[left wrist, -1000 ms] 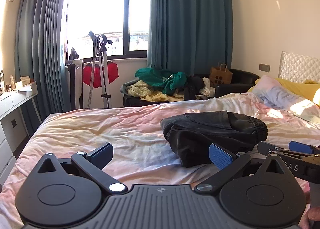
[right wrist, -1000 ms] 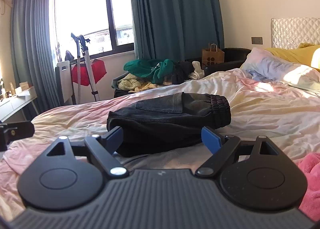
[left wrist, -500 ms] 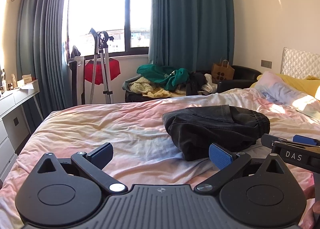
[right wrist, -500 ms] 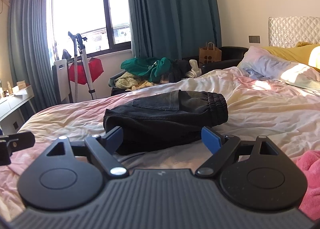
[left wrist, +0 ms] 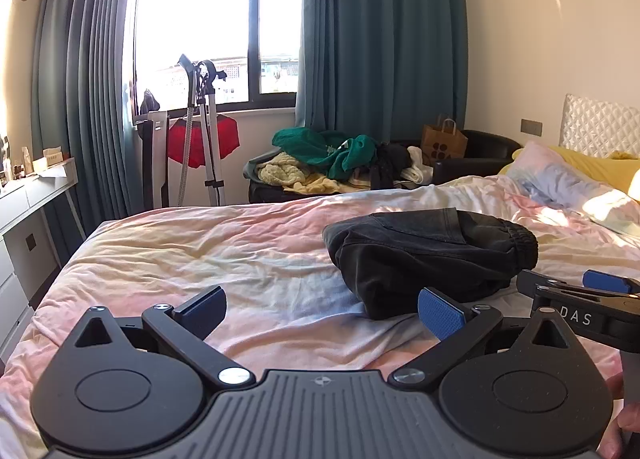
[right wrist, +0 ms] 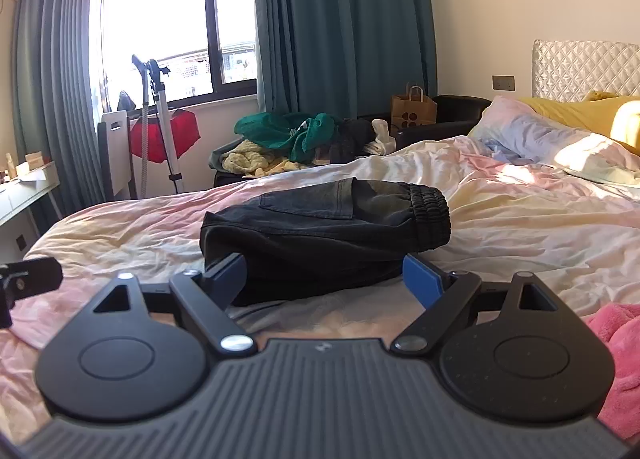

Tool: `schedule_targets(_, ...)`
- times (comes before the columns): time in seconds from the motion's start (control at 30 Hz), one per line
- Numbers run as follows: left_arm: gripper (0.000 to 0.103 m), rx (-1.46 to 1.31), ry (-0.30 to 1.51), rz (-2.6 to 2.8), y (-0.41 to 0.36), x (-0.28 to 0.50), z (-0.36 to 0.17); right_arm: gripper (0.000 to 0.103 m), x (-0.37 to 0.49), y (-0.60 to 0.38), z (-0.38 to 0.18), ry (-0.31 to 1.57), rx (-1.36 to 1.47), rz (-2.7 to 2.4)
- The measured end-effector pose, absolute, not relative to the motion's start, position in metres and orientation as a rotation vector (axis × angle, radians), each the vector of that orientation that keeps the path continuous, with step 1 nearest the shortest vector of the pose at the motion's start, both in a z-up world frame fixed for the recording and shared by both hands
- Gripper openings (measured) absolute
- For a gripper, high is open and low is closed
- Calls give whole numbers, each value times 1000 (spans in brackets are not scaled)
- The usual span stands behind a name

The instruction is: Fold clothes

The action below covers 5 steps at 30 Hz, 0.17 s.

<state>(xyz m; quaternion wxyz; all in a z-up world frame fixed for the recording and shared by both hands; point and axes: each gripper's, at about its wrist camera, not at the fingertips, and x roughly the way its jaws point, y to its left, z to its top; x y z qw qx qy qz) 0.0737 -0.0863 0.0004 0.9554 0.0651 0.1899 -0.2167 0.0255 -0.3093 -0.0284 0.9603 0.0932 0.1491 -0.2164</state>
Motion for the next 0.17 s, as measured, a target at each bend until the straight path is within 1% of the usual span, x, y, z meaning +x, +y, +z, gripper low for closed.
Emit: schedule_targets(0.17,103,138,380,-438,-87,70,0,87,25,-309,-28,299,191,-437)
